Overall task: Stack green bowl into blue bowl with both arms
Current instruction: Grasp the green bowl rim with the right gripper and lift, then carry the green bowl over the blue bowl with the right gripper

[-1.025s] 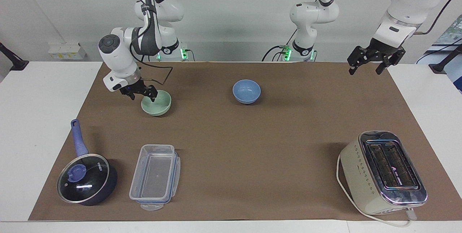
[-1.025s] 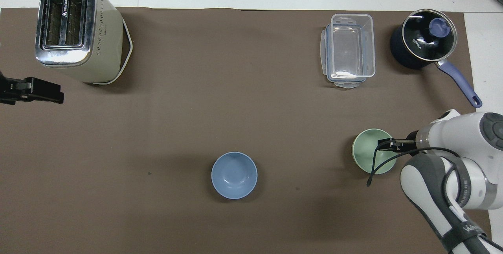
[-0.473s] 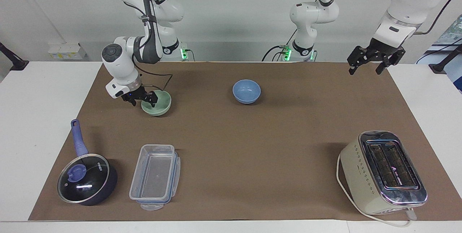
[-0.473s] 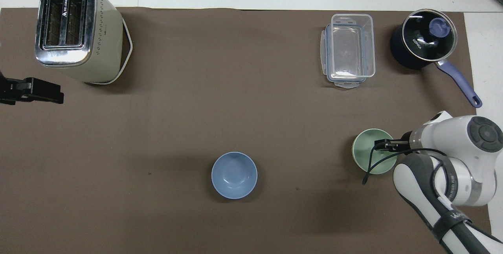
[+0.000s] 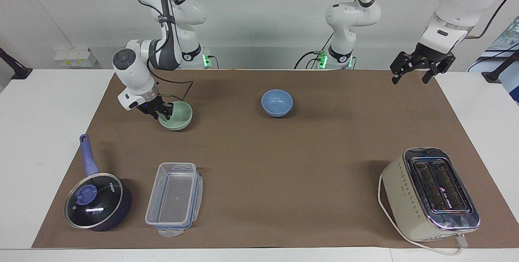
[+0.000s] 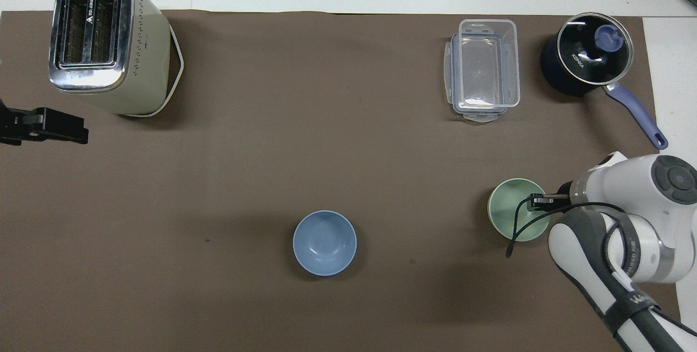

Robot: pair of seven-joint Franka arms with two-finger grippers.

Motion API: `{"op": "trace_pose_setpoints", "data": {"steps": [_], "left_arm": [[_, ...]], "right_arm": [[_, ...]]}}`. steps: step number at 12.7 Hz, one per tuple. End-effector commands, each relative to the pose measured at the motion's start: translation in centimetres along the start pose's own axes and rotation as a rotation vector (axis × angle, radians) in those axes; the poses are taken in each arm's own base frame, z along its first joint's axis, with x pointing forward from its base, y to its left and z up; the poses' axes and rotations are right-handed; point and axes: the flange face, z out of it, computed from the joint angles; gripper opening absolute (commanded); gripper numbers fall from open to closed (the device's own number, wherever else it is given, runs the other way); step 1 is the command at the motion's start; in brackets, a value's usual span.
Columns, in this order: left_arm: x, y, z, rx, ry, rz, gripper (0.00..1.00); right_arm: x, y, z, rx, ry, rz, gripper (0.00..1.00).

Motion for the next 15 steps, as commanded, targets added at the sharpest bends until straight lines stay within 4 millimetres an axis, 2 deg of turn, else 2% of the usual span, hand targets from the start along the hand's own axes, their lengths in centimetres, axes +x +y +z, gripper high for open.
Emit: {"op": "trace_pose_setpoints", "data": {"steps": [1,3,5,8,11,15], "left_arm": [[-0.3,-0.2,-0.7,0.020,-0.003,-0.003,1.00],[-0.3,-0.2,-0.7,0.020,-0.003,-0.003,1.00],[-0.3,-0.2,-0.7,0.020,-0.003,-0.003,1.00],[-0.3,-0.2,-0.7,0.020,-0.003,-0.003,1.00],[-0.3,-0.3,-0.7,0.020,-0.003,-0.003,1.00],[-0.3,-0.2,-0.7,0.020,-0.003,-0.003,1.00]], "right_arm": [[0.2,0.2,-1.6,0.009,0.001,-0.077,0.00],[0.4,0.1,-2.9,0.011,-0.009,-0.090,0.00],[0.6,-1.3,-5.1,0.013,-0.017,-0.104,0.00],[1.1,-5.9,-7.9,0.091,-0.020,-0.135,0.00],[1.0,-12.2,-9.3,0.117,0.000,-0.159,0.00],[-1.1,-21.6,-10.3,0.125,0.054,-0.056,0.00]]}}
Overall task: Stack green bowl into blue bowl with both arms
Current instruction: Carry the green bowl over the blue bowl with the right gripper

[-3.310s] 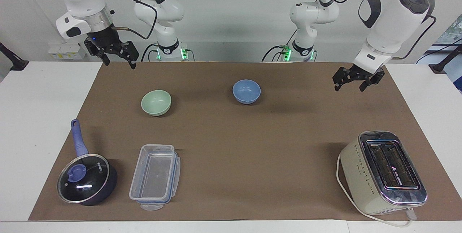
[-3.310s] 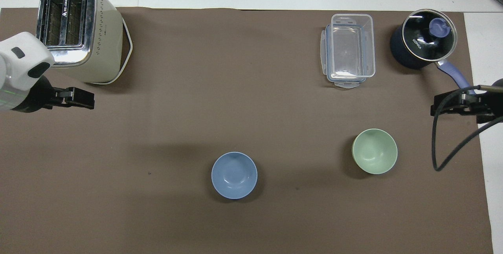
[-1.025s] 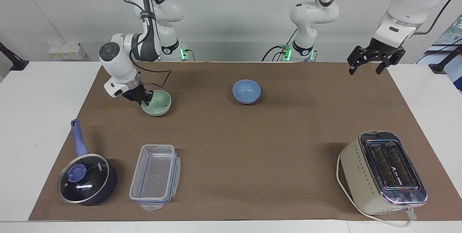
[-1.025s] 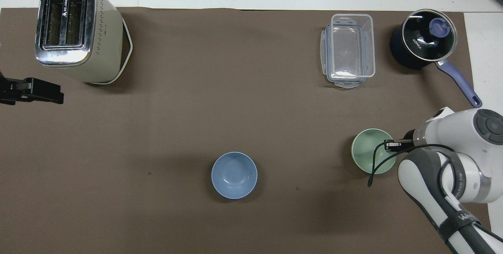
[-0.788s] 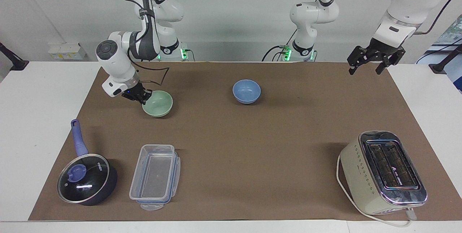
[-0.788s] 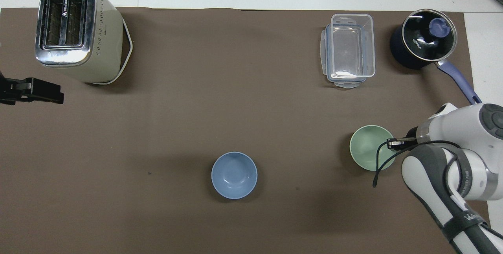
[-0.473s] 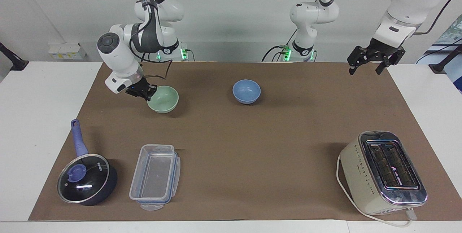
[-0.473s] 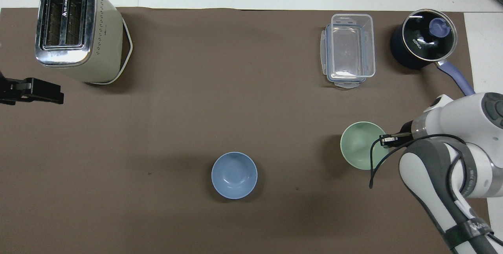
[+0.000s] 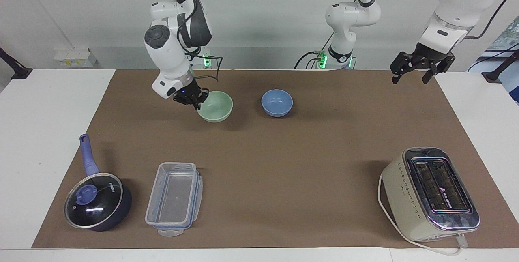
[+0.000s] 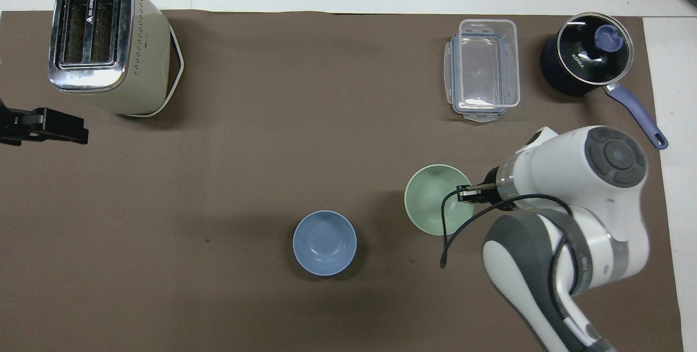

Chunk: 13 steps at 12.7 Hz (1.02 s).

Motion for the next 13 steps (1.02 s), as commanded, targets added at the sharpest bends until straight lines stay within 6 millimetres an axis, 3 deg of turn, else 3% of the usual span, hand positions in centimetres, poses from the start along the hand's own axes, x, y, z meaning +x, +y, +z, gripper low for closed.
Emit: {"op": "trace_pose_setpoints", "data": {"steps": [1,3,5,7,10,13], "left_arm": [[-0.3,-0.2,-0.7,0.020,-0.002,-0.003,1.00],[-0.3,-0.3,-0.6,0.020,-0.003,-0.003,1.00],[-0.3,-0.2,-0.7,0.020,-0.002,-0.003,1.00],[-0.3,-0.3,-0.7,0.020,-0.003,-0.003,1.00],[-0.3,-0.2,-0.7,0.020,-0.002,-0.003,1.00],[-0.3,-0.3,-0.7,0.020,-0.002,-0.003,1.00]], "right_arm": [[-0.5,-5.2,-0.1,0.029,0.044,0.064,0.00],[-1.1,-8.3,0.4,0.092,0.047,0.088,0.00],[-2.0,-12.6,2.1,0.159,0.052,0.081,0.00],[-2.8,-15.1,3.4,0.162,0.055,0.098,0.00],[-4.2,-17.7,5.2,0.153,0.034,0.087,0.00],[-5.1,-18.0,6.1,0.140,0.014,0.080,0.00]]}}
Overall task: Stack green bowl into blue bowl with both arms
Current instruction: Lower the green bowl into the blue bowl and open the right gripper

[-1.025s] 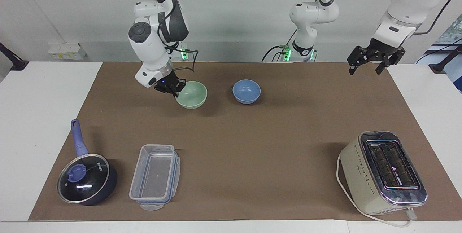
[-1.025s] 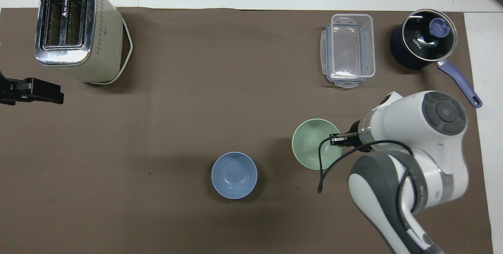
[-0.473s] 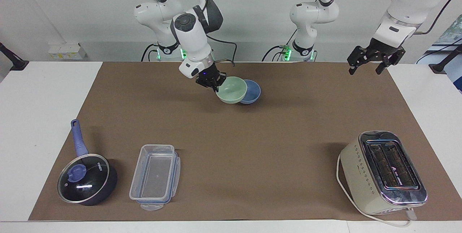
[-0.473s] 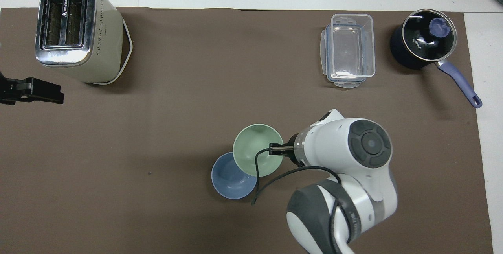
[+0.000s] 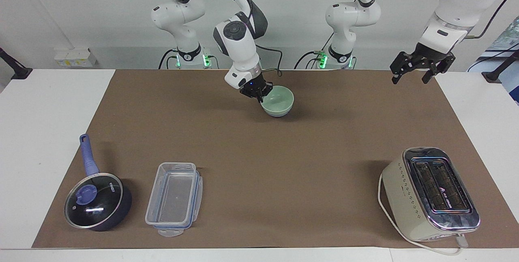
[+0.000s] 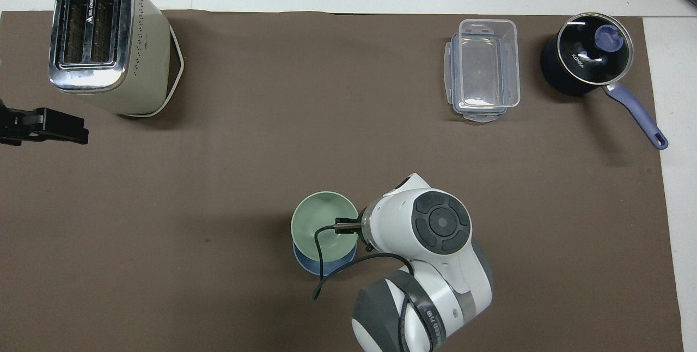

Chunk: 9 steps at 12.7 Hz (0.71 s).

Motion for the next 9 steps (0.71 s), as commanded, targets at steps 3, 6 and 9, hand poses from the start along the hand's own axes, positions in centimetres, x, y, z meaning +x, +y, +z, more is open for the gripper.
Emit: {"op": "trace_pose_setpoints", "data": {"steps": [3,6,9], "left_arm": [[-0.3,-0.3,-0.6,0.020,-0.003,-0.003,1.00],[-0.3,-0.3,-0.6,0.020,-0.003,-0.003,1.00],[-0.3,-0.3,-0.6,0.020,-0.003,-0.003,1.00]], "right_arm": [[-1.8,-0.2,1.4,-0.002,-0.037,0.018,0.00],[-1.9,-0.1,1.6,-0.005,-0.040,0.024,0.00],[-1.9,-0.1,1.6,-0.005,-0.042,0.024,0.23]]}}
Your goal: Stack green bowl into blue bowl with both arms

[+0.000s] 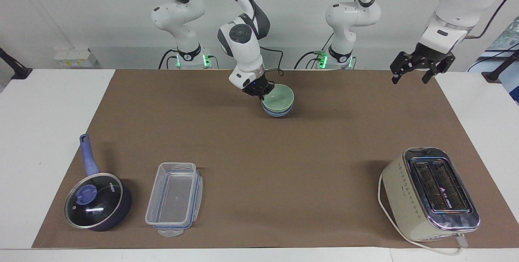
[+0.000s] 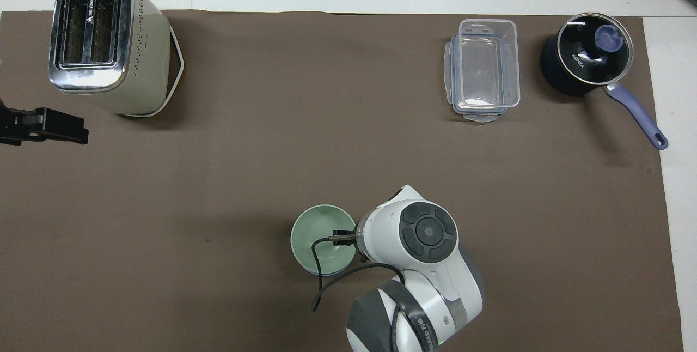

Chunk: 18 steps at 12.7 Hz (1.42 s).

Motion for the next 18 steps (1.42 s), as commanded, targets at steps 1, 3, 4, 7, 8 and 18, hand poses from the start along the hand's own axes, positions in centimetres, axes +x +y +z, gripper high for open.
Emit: {"op": "trace_pose_setpoints", "data": {"steps": [1,3,4,7,8,18], "left_arm": [[-0.2,-0.3,-0.6,0.020,-0.003,-0.003,1.00],[-0.3,-0.3,-0.6,0.020,-0.003,-0.003,1.00],[-0.3,-0.2,-0.7,0.020,-0.002,-0.003,1.00],[-0.3,-0.2,-0.7,0.020,-0.002,-0.003,1.00],[-0.3,-0.2,-0.7,0.020,-0.002,-0.003,1.00],[-0.3,-0.2,-0.8,0.020,0.000,-0.003,1.00]], "right_arm": [[-0.3,0.0,-0.2,0.019,-0.008,0.034,0.52],[0.0,-0.1,-0.3,0.021,-0.007,0.036,0.84],[0.4,-0.1,-0.9,0.027,0.003,0.039,0.93],[2.9,1.1,-5.2,0.070,0.061,0.078,1.00],[4.1,2.2,-7.4,0.070,0.077,0.093,1.00],[11.8,18.1,-21.3,-0.056,0.194,0.120,1.00]]}}
